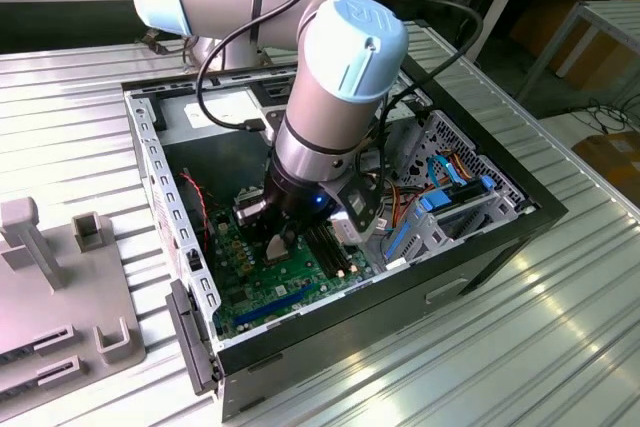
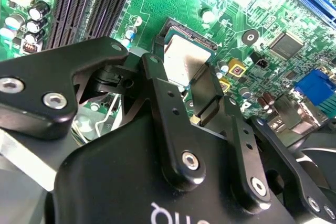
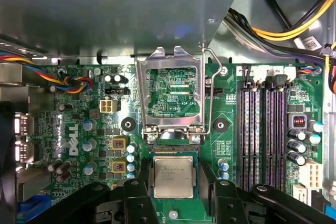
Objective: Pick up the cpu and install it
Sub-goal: 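Place the cpu into insertion slot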
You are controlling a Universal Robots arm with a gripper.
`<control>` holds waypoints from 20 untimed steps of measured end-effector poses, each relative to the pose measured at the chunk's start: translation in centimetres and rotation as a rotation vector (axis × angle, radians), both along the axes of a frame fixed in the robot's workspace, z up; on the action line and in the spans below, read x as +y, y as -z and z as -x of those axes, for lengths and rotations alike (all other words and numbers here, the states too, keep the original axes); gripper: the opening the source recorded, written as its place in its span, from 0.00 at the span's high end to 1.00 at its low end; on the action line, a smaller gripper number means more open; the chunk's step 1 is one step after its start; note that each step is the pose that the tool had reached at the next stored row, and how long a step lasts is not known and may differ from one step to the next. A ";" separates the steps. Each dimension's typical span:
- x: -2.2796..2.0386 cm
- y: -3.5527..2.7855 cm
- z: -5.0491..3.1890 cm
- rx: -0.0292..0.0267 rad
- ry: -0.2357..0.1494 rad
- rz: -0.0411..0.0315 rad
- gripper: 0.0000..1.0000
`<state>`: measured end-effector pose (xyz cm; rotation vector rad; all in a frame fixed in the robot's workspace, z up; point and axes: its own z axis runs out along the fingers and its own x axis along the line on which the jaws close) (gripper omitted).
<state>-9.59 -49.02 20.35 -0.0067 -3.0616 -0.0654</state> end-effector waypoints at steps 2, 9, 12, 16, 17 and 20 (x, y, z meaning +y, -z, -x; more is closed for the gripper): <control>-0.01 0.11 0.00 0.0000 0.000 0.0001 0.54; 0.00 0.25 -0.01 0.0000 0.000 -0.0002 0.54; 0.00 0.27 -0.02 0.0000 0.000 -0.0002 0.54; 0.00 0.30 -0.07 0.0001 0.000 -0.0001 0.54; 0.00 0.30 -0.07 0.0001 0.000 -0.0001 0.53; 0.00 0.30 -0.08 0.0000 0.000 -0.0002 0.47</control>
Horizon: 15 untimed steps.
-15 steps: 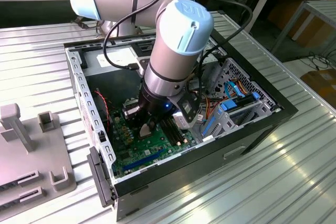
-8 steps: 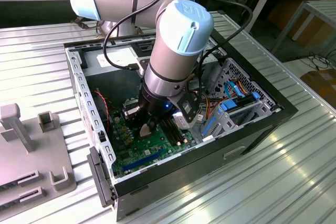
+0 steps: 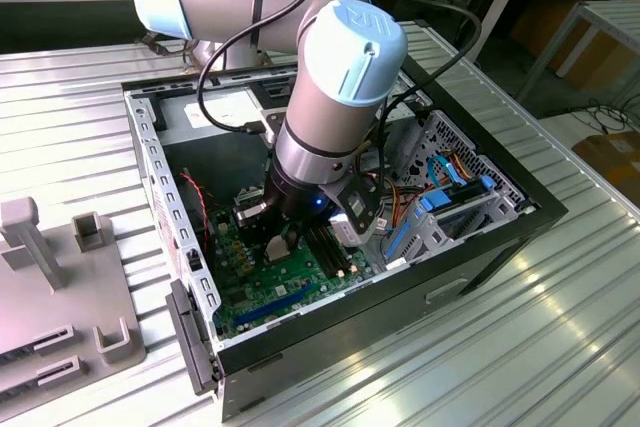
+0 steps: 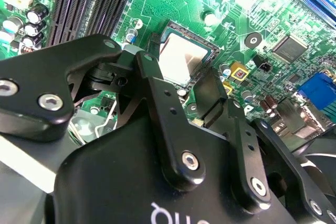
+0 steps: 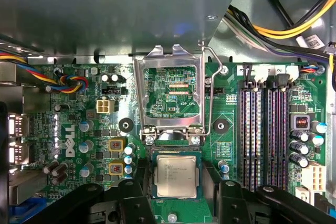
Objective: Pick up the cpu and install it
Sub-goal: 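Place the cpu into insertion slot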
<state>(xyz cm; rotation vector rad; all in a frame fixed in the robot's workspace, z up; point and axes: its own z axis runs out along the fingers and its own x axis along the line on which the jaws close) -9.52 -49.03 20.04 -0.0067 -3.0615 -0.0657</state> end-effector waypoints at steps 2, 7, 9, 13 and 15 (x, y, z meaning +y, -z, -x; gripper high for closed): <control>0.00 0.00 0.00 0.0000 0.000 -0.0001 0.47; 0.00 0.03 0.01 0.0000 0.000 -0.0013 0.47; 0.00 0.03 0.01 0.0000 0.000 -0.0013 0.47; 0.00 0.03 0.01 0.0000 0.000 -0.0013 0.47; 0.00 0.03 0.01 0.0000 0.000 -0.0013 0.47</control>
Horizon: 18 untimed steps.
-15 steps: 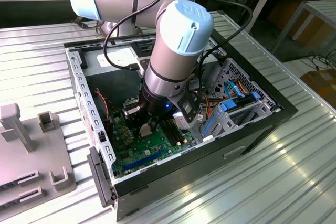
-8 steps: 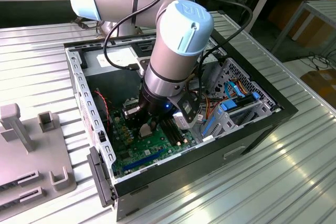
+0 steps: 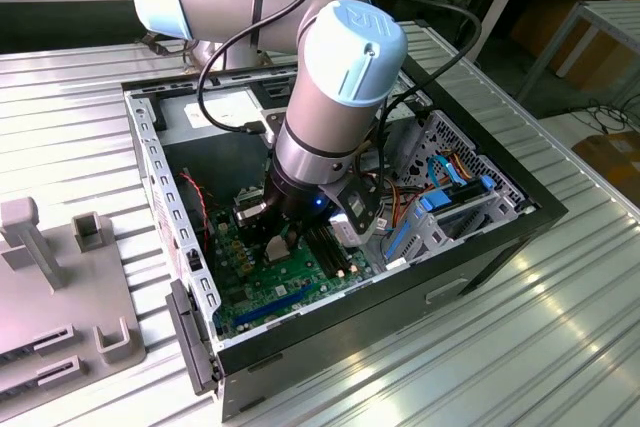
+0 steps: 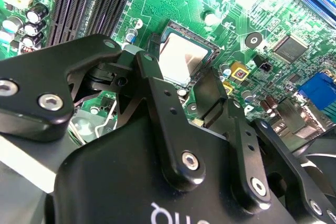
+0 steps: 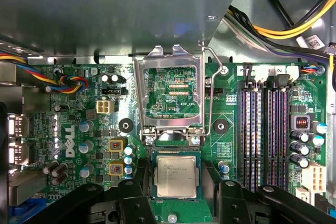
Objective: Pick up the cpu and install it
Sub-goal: 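Place the cpu into insertion slot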
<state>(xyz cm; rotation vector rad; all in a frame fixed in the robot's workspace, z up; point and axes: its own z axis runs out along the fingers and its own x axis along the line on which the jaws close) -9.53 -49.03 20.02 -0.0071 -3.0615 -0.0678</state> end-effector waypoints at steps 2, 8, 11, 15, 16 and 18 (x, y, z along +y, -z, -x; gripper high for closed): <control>0.01 0.01 0.09 -0.0001 0.000 -0.0002 0.47; -0.03 0.07 0.31 0.0000 0.000 0.0000 0.47; -0.05 0.07 0.30 0.0000 -0.001 -0.0001 0.47; -0.05 0.07 0.10 0.0000 -0.006 -0.0001 0.47; -0.05 0.07 0.09 0.0000 -0.009 0.0000 0.47; -0.14 0.07 0.08 0.0000 -0.014 0.0000 0.47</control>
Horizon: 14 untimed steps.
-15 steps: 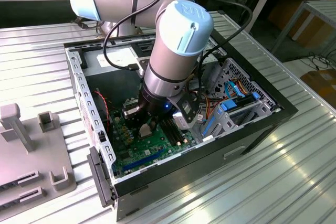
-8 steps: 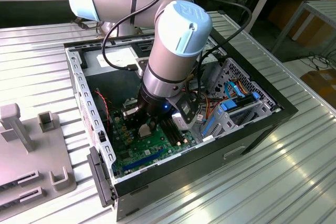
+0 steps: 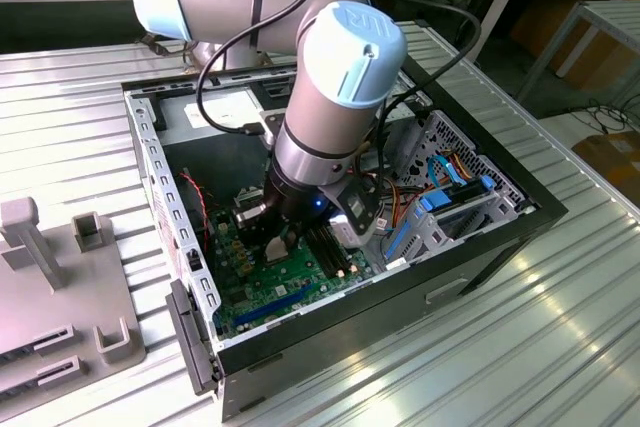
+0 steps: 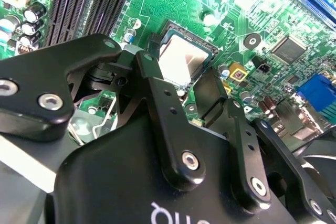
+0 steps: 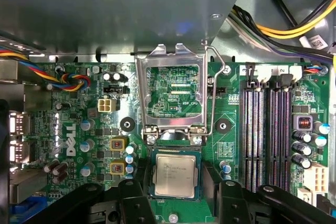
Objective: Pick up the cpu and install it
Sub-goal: 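Place the cpu into insertion slot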
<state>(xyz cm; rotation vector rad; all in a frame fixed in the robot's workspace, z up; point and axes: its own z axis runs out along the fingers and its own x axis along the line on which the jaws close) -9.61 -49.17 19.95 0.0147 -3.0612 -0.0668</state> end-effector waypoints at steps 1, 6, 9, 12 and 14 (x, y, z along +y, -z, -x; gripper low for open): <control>-0.07 0.00 0.00 0.0000 -0.003 0.0000 0.47; -0.26 0.00 0.01 -0.0001 -0.018 -0.0001 0.47; -0.27 0.00 0.00 0.0000 -0.019 -0.0001 0.47; -0.20 0.00 0.00 0.0000 -0.019 -0.0001 0.47; -0.10 0.00 0.00 0.0000 -0.019 0.0000 0.47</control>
